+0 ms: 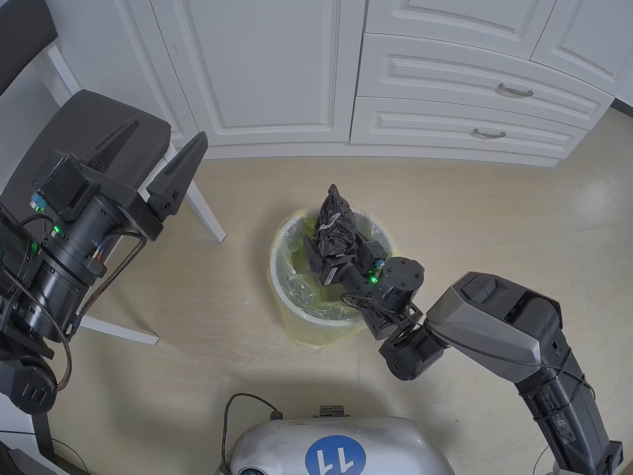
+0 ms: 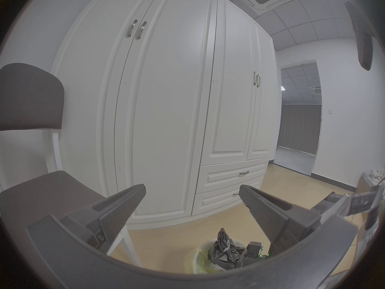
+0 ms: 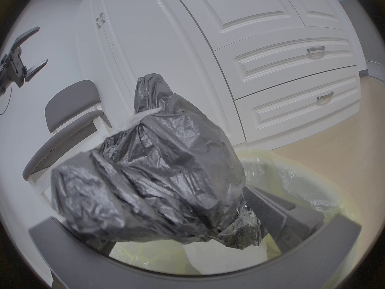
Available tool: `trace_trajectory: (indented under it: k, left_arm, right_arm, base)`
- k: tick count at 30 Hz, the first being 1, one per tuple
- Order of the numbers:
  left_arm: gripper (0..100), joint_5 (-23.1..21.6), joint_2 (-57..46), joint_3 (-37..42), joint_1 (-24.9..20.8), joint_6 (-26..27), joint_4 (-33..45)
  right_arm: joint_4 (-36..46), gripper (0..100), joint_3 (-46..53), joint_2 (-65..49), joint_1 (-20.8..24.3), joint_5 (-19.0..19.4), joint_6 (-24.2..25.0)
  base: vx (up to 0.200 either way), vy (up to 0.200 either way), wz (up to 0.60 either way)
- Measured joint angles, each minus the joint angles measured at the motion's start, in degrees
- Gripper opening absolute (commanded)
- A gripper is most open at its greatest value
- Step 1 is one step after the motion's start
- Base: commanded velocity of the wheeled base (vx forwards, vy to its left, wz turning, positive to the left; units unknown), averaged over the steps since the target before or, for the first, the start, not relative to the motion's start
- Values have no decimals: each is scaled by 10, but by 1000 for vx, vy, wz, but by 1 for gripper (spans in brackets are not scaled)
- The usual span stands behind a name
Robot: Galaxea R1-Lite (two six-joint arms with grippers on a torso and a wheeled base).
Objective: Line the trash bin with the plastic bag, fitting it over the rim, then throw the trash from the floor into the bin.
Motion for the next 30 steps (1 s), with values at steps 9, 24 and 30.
trace_trajectory:
  k: [9, 24, 30]
  left_arm:
    - [100, 0, 1, 0, 0, 0, 0]
    - [100, 0, 1, 5, -10, 1, 0]
    - [100, 0, 2, 5, -11, 1, 0]
  right_arm:
    - [-3, 100, 97, -53, -2, 21, -5]
    - [-17, 100, 206, -123, -9, 77, -37]
    - [-17, 100, 200, -111, -15, 84, -37]
  base:
    - [0, 0, 0]
    - [0, 0, 0]
    - [0, 0, 0]
